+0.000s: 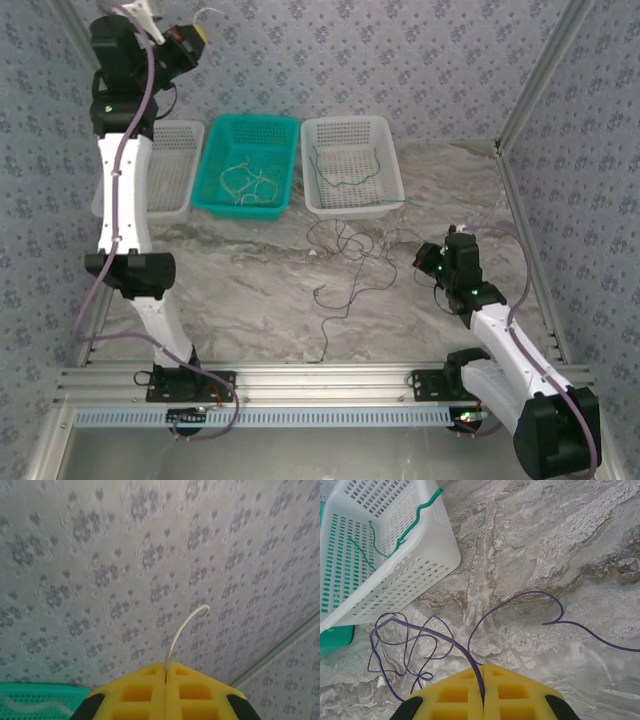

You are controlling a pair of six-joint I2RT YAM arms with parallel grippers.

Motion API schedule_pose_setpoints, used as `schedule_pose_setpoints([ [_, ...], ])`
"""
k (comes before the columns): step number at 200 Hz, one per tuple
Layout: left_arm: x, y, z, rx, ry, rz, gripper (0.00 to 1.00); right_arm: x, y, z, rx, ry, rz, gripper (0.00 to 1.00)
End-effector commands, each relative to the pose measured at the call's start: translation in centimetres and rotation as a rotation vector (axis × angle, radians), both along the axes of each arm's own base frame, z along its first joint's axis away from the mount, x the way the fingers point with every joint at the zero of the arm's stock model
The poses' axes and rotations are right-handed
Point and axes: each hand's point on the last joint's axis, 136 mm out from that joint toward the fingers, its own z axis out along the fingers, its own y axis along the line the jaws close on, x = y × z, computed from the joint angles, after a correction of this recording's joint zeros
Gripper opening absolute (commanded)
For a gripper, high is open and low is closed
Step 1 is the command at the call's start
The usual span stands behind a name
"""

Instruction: Untangle the cables

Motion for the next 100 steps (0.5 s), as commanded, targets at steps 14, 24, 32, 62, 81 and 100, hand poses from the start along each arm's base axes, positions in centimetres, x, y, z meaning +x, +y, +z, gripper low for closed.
schedule_pose_setpoints([
  [14,1.4,-0.9,-4.1,0.074,0.101,-0.018,0.0,-0.1,0.4,1.2,-0.002,-0.015,0.022,0.0],
  [24,2.0,-0.8,-5.9,0.111,0.142,0.012,0.0,-0.2,0.3,1.3,-0.003,-0.017,0.023,0.0],
  [32,2.4,-0.7,-7.2,0.141,0.169,0.031,0.0,-0.3,0.3,1.3,-0.002,-0.019,0.023,0.0],
  [62,3.9,-0.1,-14.5,0.196,0.317,0.088,0.0,-0.7,0.2,1.3,-0.003,-0.015,0.021,0.0],
  [81,4.2,0.2,-19.7,0.204,0.408,0.101,0.0,-0.8,0.2,1.5,0.0,-0.022,0.019,0.0],
  [100,3.8,-0.2,-23.3,0.203,0.456,0.094,0.0,-1.0,0.0,1.6,-0.004,-0.024,0.013,0.0],
])
